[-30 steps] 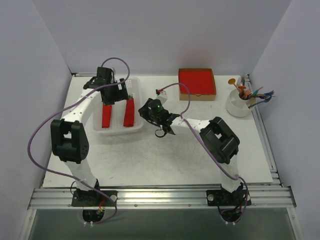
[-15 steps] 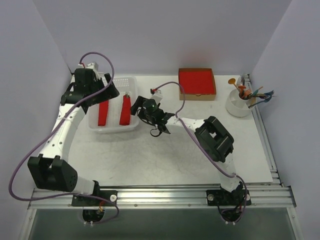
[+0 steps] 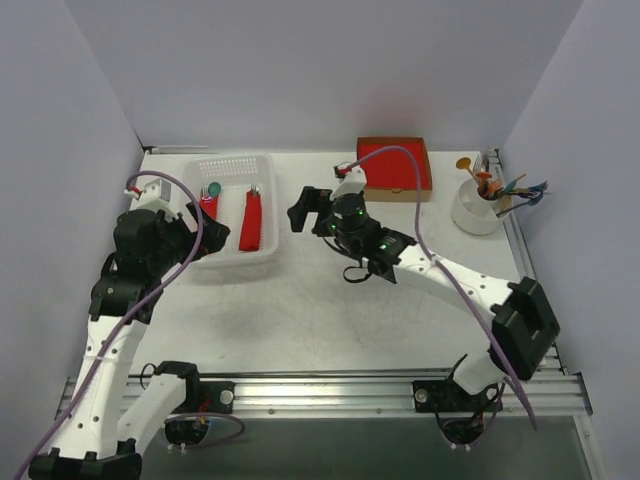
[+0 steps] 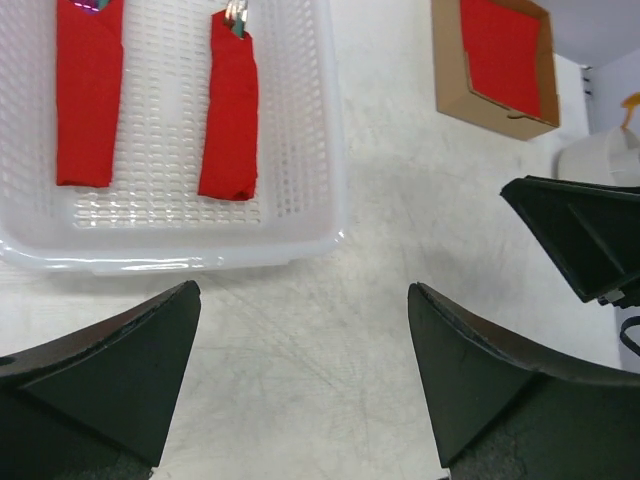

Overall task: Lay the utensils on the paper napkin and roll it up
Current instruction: Reset both arms

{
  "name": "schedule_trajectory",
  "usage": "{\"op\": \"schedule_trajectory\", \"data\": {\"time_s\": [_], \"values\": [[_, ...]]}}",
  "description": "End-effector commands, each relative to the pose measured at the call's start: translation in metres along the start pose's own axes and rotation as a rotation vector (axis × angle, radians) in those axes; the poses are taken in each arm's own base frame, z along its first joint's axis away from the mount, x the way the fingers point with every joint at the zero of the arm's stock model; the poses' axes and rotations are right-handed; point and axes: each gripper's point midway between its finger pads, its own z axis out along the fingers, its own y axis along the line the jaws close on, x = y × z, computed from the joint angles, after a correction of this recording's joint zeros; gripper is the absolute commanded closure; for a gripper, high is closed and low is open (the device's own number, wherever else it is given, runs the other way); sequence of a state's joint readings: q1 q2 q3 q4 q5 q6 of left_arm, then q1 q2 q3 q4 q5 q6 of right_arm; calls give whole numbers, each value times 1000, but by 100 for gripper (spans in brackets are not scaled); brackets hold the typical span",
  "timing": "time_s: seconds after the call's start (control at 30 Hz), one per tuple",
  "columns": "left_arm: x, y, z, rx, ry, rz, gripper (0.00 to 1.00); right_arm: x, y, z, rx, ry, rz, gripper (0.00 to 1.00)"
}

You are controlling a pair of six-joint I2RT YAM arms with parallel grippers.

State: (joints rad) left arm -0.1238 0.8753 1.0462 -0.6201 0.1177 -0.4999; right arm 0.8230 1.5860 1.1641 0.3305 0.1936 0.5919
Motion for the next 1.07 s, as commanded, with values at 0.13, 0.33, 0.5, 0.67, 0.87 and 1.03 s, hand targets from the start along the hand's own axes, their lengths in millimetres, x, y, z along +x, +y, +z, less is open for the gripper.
{"op": "schedule_trajectory", "data": {"time_s": [0.13, 0.33, 0.5, 0.67, 0.87, 1.03], "values": [[20, -18, -42, 177, -104, -61, 6, -20, -33, -95, 0, -24, -172, 0], [32, -12, -70, 220, -205, -74, 6, -24, -57, -147, -14, -105, -192, 0], [39, -8, -84, 242, -261, -85, 6, -24, -62, -163, -37, -137, -181, 0], [35, -7, -85, 226, -265, -78, 6, -20, -66, -166, -31, -131, -172, 0], [36, -8, -82, 234, -259, -73, 6, -22, -66, -172, -41, -152, -158, 0], [36, -8, -83, 234, -258, -73, 6, -24, -68, -176, -36, -160, -148, 0]]}}
